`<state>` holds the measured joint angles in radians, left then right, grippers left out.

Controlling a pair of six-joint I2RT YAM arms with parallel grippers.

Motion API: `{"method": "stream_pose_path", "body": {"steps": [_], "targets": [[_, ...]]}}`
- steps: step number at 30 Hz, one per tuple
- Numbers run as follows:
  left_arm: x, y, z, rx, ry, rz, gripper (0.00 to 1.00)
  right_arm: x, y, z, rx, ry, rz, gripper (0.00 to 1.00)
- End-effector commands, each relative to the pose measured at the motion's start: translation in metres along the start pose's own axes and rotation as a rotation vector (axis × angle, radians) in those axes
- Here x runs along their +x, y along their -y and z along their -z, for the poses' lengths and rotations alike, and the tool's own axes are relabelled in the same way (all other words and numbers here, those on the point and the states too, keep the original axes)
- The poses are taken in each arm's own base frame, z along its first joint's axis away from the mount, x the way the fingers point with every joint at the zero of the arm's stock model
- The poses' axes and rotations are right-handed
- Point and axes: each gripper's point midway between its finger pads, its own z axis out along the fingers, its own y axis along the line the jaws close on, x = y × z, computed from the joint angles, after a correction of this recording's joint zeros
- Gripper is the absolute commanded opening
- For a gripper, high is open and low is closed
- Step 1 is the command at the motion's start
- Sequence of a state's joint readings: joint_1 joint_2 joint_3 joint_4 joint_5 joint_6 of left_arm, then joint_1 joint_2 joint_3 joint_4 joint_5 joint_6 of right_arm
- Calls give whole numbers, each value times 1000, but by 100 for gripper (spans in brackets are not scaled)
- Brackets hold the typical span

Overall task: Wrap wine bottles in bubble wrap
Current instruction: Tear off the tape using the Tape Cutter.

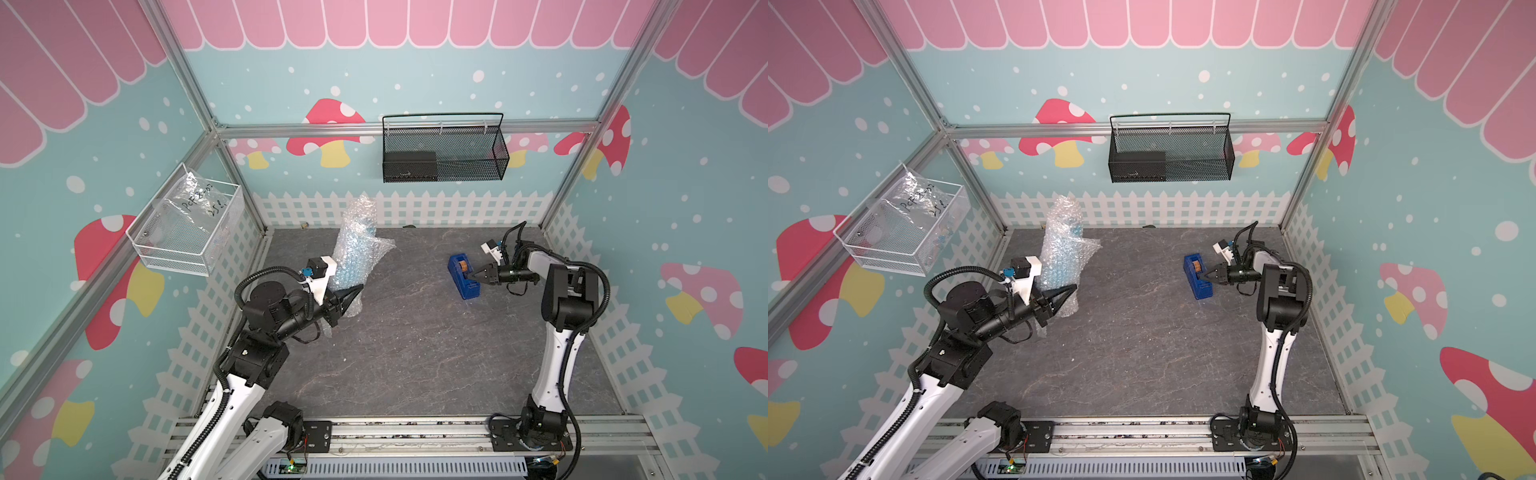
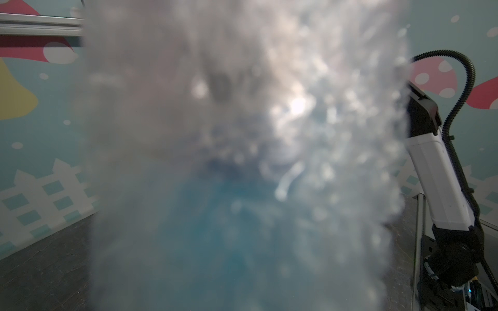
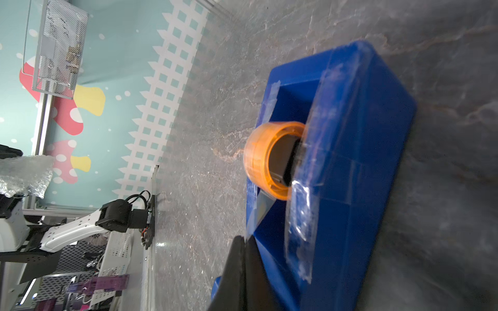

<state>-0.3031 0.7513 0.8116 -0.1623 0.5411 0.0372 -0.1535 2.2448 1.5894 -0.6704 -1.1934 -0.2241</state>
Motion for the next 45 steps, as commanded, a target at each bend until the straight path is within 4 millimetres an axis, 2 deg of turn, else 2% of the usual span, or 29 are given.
{"method": "stream_pose_path", "body": {"steps": [1,4,11,16,26,33,36,42,45], "targets": [[-40,3,10,-11,140,-92,0,-31,-28,6,-24,100,67,0],[-39,1,9,-13,136,-87,0,-45,-39,11,-8,182,74,0],[-40,1,11,-17,140,-91,0,-58,-39,11,15,234,64,0],[-39,0,11,-19,137,-86,0,-76,-43,13,47,261,79,0],[-38,0,10,-22,131,-85,0,-90,-47,7,38,276,89,0],[-39,0,12,-22,135,-83,0,-116,-66,18,57,317,143,0],[-38,0,12,-24,134,-83,0,-112,-67,18,61,315,145,0],[-38,0,11,-18,131,-80,0,-83,-34,3,76,274,60,0],[-38,3,13,-6,135,-95,0,-86,-34,5,78,279,65,0]]}}
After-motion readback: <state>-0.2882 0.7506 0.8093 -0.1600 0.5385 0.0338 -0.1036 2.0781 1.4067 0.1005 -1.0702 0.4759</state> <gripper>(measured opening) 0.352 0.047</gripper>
